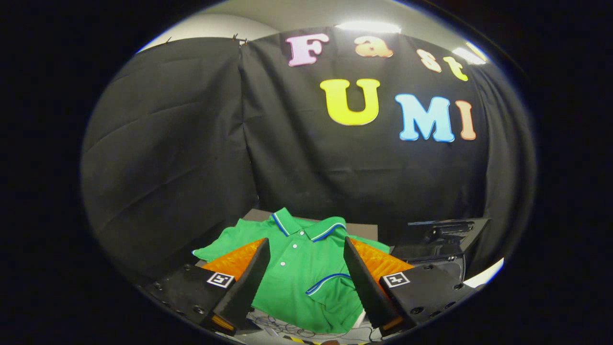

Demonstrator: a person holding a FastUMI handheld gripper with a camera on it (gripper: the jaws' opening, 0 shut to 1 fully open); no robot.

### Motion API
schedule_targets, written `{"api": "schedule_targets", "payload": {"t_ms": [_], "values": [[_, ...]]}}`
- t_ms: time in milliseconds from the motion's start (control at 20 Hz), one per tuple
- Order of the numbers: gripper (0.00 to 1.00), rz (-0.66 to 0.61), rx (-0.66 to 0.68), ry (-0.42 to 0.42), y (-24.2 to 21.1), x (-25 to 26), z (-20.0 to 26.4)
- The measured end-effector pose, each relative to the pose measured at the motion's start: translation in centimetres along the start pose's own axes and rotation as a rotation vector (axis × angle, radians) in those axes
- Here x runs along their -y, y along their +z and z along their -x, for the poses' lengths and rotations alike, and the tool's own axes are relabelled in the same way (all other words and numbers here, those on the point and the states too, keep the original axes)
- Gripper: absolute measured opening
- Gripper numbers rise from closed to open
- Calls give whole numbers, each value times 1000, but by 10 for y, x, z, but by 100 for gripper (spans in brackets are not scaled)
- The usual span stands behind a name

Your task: Put the clothes into the washing machine and then close the washing machine lid.

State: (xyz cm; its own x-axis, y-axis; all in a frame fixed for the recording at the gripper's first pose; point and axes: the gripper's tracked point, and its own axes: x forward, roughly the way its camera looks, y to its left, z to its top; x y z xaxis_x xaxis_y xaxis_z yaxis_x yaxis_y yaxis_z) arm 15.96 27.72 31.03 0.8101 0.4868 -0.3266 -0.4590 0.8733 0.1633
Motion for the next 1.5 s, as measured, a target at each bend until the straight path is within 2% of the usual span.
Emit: {"api": "schedule_targets", "payload": {"t_ms": [200, 450, 700, 1100, 1150, 1300, 1500], "values": [[94, -85, -158, 15, -19, -17, -45], [94, -58, -292, -20, -45, -30, -91], [93, -15, -340, -60, -57, -35, -116], [93, 49, -446, -114, -97, -31, -128], [94, 50, -410, -117, -91, -30, -132], [94, 61, -418, -108, -92, -29, -132], [56, 70, -412, -75, -93, -34, -132]]}}
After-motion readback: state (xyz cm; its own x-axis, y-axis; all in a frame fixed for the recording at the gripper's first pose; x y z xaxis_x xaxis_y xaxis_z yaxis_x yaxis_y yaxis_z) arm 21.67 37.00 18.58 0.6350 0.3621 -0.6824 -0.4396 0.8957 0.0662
